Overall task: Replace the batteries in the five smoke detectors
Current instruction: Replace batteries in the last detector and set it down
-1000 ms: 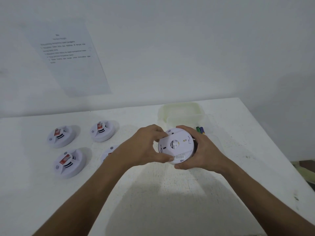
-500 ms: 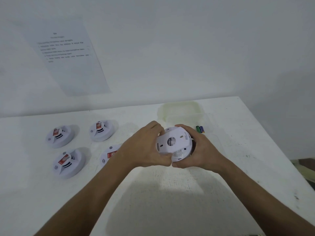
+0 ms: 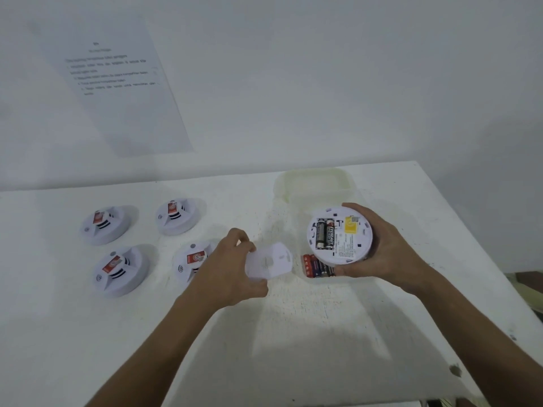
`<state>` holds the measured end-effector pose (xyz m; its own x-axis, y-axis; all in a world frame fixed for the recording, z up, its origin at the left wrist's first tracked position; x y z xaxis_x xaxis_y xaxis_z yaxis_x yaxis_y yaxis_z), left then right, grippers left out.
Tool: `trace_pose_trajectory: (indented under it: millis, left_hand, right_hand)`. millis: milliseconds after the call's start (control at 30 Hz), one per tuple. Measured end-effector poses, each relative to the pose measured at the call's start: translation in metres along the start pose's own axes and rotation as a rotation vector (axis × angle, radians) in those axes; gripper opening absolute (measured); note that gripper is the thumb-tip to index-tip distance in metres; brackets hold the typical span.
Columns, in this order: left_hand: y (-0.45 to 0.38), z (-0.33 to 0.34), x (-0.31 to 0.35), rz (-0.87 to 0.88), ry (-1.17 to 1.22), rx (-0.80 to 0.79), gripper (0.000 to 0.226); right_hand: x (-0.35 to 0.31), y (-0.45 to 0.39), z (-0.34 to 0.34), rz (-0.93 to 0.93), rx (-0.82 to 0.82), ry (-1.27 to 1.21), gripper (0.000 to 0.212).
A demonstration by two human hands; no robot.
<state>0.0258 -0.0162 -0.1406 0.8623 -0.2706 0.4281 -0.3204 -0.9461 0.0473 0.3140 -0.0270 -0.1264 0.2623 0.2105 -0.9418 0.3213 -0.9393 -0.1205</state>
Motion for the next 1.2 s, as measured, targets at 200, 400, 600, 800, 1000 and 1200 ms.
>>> trace_pose_trajectory:
  millis: [200,400,600,800,1000,1200]
  left_hand:
    - [0.007,0.032,-0.006,-0.08,-0.016,-0.132,0.055]
    - [0.008,0.03,-0.008,-0.085,0.034,-0.132,0.051]
    - [-0.001,-0.025,0.045,0.157,0.277,0.053,0.041]
    - [-0.014,-0.041,0.08,0.248,0.238,-0.119,0.039]
    - [-0.023,-0.036,0.093,0.245,0.163,-0.157,0.045]
    - [-0.029,-0.031,0.104,0.286,0.062,-0.227,0.053]
  right_hand:
    - [-0.001,0.002,0.003,0.023,-0.015,-0.015,0.098]
    - [-0.004,0.005,0.011,0.041,-0.053,-0.044,0.099]
    - [-0.01,0.003,0.018,0.027,-0.109,-0.065,0.101]
    - [-0.02,0.002,0.018,-0.026,-0.091,-0.07,0.099]
    - [-0.022,0.009,0.013,-0.035,-0.057,-0.045,0.095]
    - [-0.02,0.014,0.01,-0.036,-0.051,-0.025,0.094]
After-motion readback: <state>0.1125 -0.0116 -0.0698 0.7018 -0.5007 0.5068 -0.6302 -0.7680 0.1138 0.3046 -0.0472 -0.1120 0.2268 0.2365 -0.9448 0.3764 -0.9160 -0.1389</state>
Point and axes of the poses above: each hand's wrist, its own y-axis away from the middle knuckle, its own z-axis out of the palm, x = y × z, the point moved 3 cm from there along -y, towards the middle knuckle, and after that the axes turned 4 degrees about -x, right-handed, at the moved point
